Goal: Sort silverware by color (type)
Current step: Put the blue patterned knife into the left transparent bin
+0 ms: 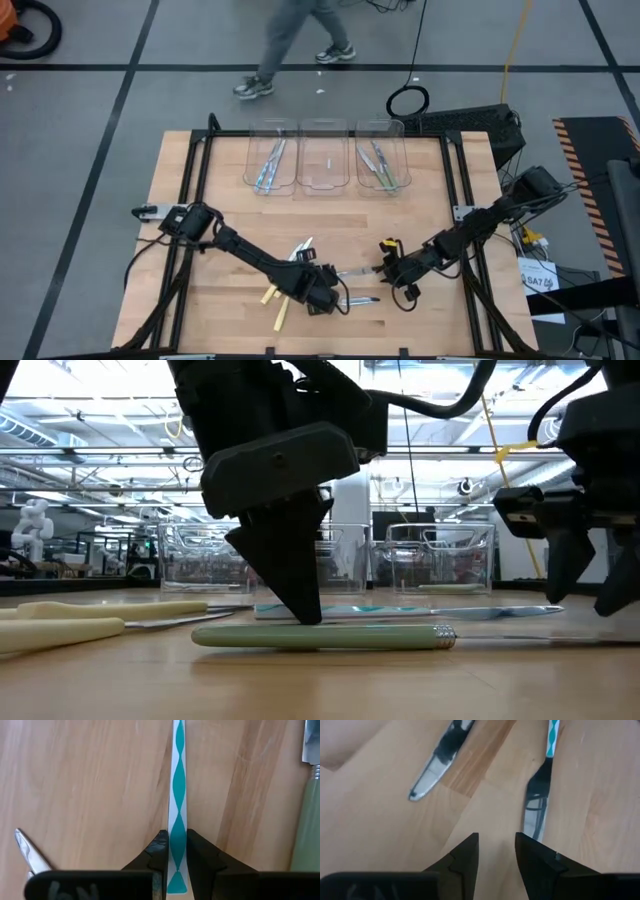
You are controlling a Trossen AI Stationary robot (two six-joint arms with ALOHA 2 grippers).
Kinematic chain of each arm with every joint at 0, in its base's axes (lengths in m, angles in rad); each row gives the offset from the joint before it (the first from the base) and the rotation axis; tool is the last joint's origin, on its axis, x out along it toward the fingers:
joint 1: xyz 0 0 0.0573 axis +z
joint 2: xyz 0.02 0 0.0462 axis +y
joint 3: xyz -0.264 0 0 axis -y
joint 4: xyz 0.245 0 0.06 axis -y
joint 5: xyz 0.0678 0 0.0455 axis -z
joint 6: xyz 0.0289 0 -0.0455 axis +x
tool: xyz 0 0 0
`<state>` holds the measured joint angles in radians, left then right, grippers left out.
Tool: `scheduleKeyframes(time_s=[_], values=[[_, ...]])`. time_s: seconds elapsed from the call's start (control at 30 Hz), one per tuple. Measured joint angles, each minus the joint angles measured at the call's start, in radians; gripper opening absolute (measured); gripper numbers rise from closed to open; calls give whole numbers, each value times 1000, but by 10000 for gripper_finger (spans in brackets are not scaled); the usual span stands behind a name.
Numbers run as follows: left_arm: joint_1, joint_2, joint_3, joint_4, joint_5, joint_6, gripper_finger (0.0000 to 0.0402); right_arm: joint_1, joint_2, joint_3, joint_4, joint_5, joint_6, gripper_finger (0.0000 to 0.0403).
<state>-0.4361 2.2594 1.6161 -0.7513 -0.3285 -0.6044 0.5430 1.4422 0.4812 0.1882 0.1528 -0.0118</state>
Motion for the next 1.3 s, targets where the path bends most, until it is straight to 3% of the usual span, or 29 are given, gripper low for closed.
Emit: scheduleKeyframes(time_s=[0.4,0.57,0.73,1.0,1.3], values=[[-12,-11,37,-37,-21,11,49,0,-127,0,-5,5,-8,121],[-13,-4,88,-61,-33,33,49,-1,-121,0,5,11,18,121],[-15,0,110,-52,-41,43,49,-3,-91,0,93,113,93,121],[-16,0,111,-58,-47,50,49,-6,-15,0,224,151,74,121],[-17,-2,113,-60,-65,45,49,15,-107,49,120,191,52,121]])
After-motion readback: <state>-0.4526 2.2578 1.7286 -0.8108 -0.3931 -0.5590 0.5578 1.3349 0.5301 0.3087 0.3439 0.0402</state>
